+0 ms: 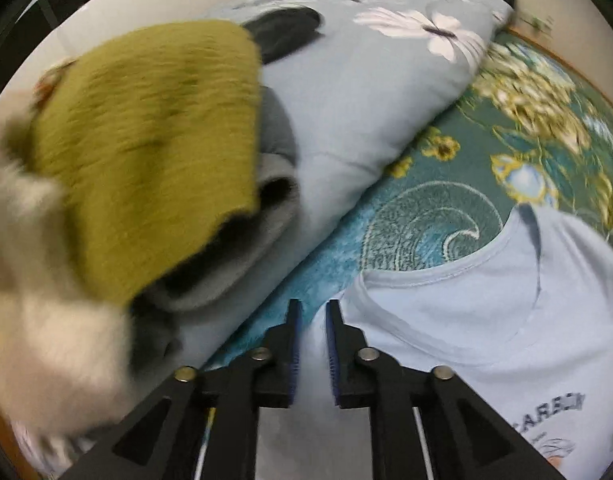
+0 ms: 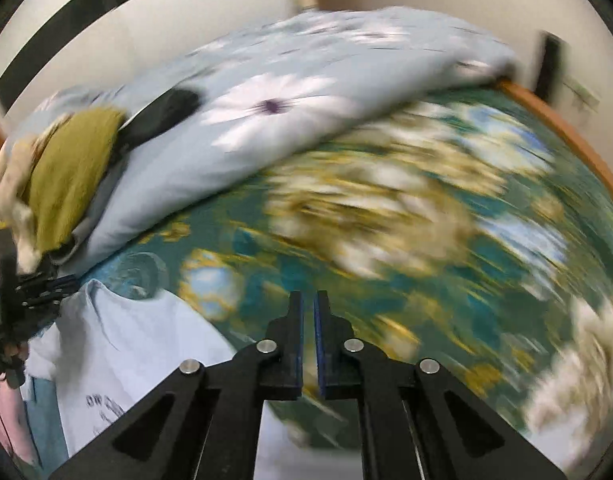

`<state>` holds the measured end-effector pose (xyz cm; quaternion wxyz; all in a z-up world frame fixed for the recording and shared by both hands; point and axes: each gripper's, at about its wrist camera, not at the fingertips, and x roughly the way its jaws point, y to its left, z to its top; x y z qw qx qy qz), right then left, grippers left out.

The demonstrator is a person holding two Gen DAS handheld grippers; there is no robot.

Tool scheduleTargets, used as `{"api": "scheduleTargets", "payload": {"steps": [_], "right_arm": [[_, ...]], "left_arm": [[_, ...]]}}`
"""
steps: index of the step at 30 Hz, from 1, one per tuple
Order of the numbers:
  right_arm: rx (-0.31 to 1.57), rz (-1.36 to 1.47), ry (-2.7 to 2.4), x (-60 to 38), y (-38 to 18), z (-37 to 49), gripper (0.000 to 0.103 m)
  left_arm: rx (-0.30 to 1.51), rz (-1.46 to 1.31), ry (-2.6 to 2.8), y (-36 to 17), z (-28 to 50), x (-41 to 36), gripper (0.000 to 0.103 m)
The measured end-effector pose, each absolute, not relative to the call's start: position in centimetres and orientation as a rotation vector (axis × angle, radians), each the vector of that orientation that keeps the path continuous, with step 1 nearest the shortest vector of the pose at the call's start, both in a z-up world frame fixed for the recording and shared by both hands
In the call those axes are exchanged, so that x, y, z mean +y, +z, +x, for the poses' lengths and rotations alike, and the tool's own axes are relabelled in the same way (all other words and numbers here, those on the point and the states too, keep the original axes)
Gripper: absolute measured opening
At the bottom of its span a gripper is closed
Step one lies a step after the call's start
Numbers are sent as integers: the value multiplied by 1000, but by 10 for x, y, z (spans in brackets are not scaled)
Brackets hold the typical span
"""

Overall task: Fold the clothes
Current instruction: 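Pull the shirt sleeve outward with the right gripper to spread it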

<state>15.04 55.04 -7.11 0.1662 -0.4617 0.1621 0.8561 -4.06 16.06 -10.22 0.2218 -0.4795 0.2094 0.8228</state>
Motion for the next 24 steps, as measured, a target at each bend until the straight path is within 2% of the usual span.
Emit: {"api": "scheduleTargets", "payload": {"steps": [2, 4, 7, 13, 17, 20, 21, 23, 24], "right_arm": [[552, -1222, 2316, 589, -63, 210, 23], [661, -1134, 2182, 628, -61, 270, 25], [939, -1026, 1939, 672, -93, 356, 25], [1419, -777, 1686, 706, -148, 432, 25], [1564, -688, 1623, 714, -171, 438, 26], [1622, -628, 1622, 719, -177, 434, 26], [1642, -612, 1624, 720, -179, 433, 24], [1674, -590, 1639, 723, -178, 431, 3], [1665, -596, 1660, 724, -174, 430, 3]], "left_arm": [[512, -1302, 2326, -94, -18, 158, 48], [460, -1281, 2378, -85, 3, 147, 54], [320, -1324, 2428, -78, 32, 134, 56], [-9, -1481, 2493, -67, 77, 96, 57], [-137, -1519, 2527, -53, 101, 71, 58], [-137, -1519, 2550, -41, 112, 62, 58], [-139, -1511, 2560, -37, 115, 62, 58], [-153, -1492, 2575, -30, 119, 63, 58], [-163, -1482, 2576, -28, 121, 63, 58]]}}
